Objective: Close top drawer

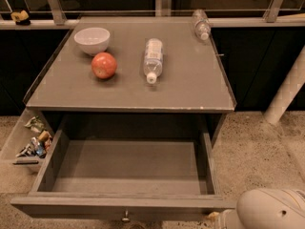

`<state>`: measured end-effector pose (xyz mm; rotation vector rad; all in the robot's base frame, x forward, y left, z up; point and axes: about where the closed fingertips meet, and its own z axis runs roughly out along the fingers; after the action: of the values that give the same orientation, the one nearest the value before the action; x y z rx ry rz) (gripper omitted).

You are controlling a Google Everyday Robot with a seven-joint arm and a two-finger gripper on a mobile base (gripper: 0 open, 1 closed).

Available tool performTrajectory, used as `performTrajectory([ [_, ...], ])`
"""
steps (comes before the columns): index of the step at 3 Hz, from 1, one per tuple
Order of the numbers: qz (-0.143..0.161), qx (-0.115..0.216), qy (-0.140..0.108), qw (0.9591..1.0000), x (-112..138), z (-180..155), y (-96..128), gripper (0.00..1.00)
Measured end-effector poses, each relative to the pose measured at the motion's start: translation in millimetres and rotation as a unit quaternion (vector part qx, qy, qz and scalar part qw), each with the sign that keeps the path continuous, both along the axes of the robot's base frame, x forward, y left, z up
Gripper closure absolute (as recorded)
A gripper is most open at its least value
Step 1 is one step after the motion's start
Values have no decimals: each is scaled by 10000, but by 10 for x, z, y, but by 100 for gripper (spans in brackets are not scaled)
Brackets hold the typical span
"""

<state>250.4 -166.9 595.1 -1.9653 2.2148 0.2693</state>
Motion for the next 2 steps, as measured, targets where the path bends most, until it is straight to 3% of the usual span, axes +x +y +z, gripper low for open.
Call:
performTrajectory([
  [1, 51, -679, -416, 9968, 258, 59, -180, 0],
  [2, -617, -874, -224, 9940, 420, 4, -365, 0],
])
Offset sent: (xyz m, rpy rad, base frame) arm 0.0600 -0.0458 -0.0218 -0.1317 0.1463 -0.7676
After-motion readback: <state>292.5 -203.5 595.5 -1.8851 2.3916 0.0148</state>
